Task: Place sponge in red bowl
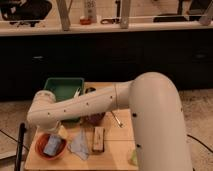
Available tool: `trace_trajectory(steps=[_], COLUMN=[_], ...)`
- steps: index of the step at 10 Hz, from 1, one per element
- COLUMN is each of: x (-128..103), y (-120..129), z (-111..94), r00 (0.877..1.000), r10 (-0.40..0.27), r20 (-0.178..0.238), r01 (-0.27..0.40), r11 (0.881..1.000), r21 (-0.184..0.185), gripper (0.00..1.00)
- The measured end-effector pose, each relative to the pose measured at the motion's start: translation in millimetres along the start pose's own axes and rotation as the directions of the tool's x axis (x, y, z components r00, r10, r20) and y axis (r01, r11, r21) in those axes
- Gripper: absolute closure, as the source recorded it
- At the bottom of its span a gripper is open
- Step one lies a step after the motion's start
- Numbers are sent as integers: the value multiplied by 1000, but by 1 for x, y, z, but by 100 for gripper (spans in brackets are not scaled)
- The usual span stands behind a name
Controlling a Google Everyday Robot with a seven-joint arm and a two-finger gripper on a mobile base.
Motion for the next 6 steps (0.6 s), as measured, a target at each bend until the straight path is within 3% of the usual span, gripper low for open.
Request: trace_trajectory(steps=[6], x=[2], y=[0], z=[-3], r00=[1000], r10=[-16], r20=[-1], r01=[16], r11=[1000], r21=[12], gripper=[20])
